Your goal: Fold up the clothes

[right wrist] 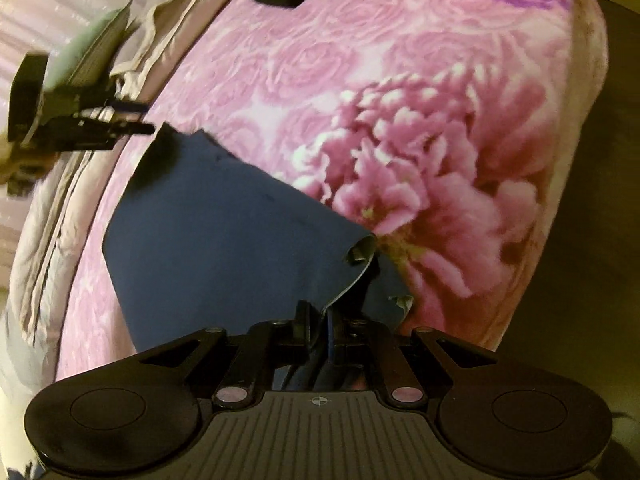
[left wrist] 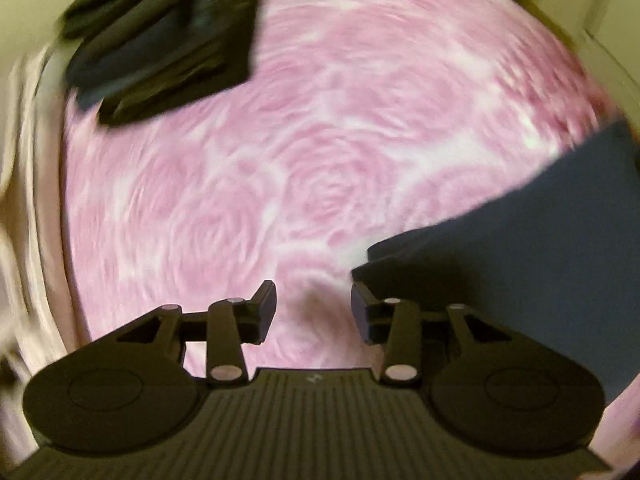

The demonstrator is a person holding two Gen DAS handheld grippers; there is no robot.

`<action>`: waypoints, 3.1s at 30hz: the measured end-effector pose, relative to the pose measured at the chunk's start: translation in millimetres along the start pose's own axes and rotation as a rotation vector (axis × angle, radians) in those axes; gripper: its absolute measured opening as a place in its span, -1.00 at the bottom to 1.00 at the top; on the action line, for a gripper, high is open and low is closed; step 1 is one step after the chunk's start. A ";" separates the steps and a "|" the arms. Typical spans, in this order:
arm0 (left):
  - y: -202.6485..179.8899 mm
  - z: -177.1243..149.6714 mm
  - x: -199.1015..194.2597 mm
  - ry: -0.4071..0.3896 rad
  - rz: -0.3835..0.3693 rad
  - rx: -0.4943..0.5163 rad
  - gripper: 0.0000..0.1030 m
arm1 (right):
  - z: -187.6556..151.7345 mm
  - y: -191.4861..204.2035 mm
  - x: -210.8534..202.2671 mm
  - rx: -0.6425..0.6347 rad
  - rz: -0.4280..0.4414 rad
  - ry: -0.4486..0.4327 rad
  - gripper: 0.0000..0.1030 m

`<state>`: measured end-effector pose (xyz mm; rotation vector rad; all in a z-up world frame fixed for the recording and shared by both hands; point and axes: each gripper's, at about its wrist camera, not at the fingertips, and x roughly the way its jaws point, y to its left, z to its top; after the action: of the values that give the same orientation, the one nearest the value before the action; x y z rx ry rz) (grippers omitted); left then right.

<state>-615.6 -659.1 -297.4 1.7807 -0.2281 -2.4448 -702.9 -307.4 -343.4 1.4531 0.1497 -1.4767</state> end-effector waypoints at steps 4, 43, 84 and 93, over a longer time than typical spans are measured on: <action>7.0 -13.0 17.4 0.017 -0.130 -0.195 -0.29 | 0.8 3.9 3.9 0.074 -0.001 -0.027 -0.43; 16.4 -17.7 32.5 -0.071 -0.182 -0.223 -0.28 | -11.8 -12.6 -26.9 0.238 -0.199 -0.125 -0.96; -93.2 -102.5 -63.4 -0.040 0.043 0.089 -0.41 | -33.0 101.7 27.3 -0.450 -0.004 0.007 0.63; -107.7 -149.2 -32.6 -0.070 0.004 -0.004 -0.73 | -80.1 149.9 60.1 -0.490 -0.020 -0.070 0.63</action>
<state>-463.5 -556.1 -331.7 1.6933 -0.2326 -2.5050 -529.8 -356.8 -332.6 1.0042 0.4505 -1.3823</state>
